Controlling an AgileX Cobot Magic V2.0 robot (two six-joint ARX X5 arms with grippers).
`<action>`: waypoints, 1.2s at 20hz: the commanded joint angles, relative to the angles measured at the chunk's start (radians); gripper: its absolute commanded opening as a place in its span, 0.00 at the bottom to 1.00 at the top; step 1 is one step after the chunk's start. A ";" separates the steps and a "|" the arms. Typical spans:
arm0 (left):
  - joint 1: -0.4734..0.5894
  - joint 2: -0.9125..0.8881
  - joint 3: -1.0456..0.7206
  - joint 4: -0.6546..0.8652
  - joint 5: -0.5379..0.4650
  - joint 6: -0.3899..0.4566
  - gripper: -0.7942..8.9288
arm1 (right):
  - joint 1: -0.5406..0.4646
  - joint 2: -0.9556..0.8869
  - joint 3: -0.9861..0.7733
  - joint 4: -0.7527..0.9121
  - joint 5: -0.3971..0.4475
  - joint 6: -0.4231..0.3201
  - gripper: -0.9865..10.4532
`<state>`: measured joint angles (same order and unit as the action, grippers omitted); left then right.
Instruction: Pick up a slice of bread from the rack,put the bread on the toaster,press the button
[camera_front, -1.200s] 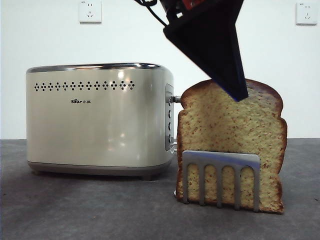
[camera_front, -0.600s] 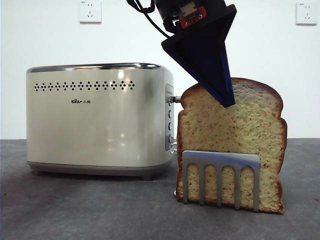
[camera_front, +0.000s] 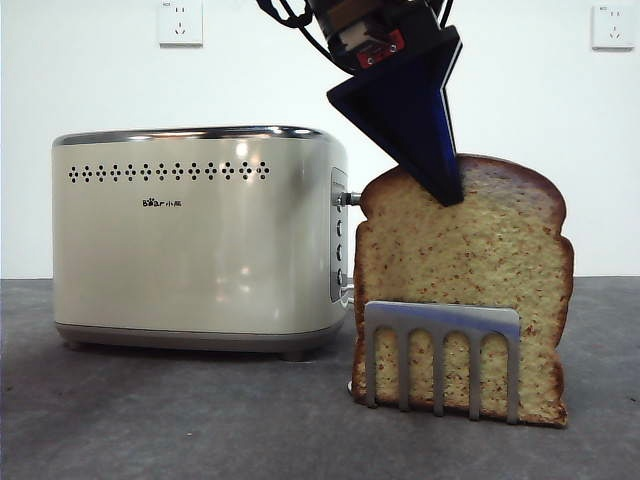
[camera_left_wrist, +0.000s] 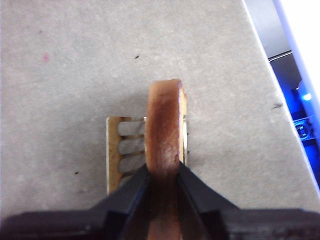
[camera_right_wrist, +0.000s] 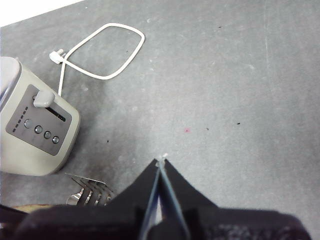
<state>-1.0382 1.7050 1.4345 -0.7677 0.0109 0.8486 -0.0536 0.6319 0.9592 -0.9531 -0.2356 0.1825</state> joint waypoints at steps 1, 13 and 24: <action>0.000 0.010 0.023 0.005 -0.037 0.020 0.14 | 0.001 0.000 0.005 0.002 -0.001 -0.012 0.08; -0.001 -0.029 0.282 -0.227 -0.019 -0.011 0.07 | 0.001 0.001 0.005 0.001 0.000 -0.013 0.08; 0.014 -0.240 0.439 -0.541 -0.159 0.024 0.07 | 0.001 0.032 0.005 -0.017 0.000 -0.030 0.08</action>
<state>-1.0286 1.4635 1.8759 -1.3140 -0.1356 0.8574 -0.0536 0.6636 0.9592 -0.9779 -0.2356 0.1638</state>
